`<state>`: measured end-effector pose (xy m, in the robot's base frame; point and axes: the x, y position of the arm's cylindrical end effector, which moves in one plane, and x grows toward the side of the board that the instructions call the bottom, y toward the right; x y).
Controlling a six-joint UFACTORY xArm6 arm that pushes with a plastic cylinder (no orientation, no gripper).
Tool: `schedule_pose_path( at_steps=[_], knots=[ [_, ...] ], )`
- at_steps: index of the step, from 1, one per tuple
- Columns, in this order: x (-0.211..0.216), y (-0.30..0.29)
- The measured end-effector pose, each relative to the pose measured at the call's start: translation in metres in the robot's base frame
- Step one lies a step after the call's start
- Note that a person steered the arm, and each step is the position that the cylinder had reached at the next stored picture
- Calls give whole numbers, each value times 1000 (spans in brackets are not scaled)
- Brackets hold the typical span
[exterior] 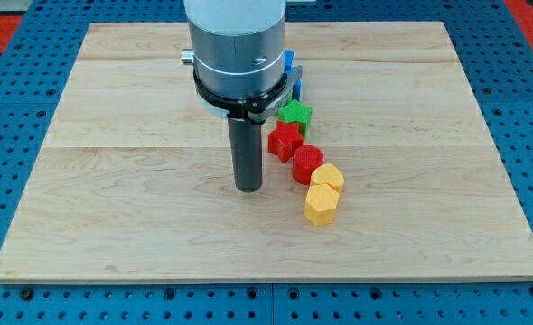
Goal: Push red star along with green star slightly right
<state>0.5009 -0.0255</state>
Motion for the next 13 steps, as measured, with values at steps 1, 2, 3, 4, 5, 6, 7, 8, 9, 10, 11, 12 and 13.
schedule_pose_path(
  at_steps=[1,2,3,4,5,6,7,8,9,10,11,12,13],
  knots=[
    [0,0],
    [0,0],
    [0,-1],
    [0,-2],
    [0,-4],
    [0,-6],
    [0,-8],
    [0,-10],
    [0,-13],
    [0,-15],
    [0,-18],
    [0,-20],
    [0,-23]
  ],
)
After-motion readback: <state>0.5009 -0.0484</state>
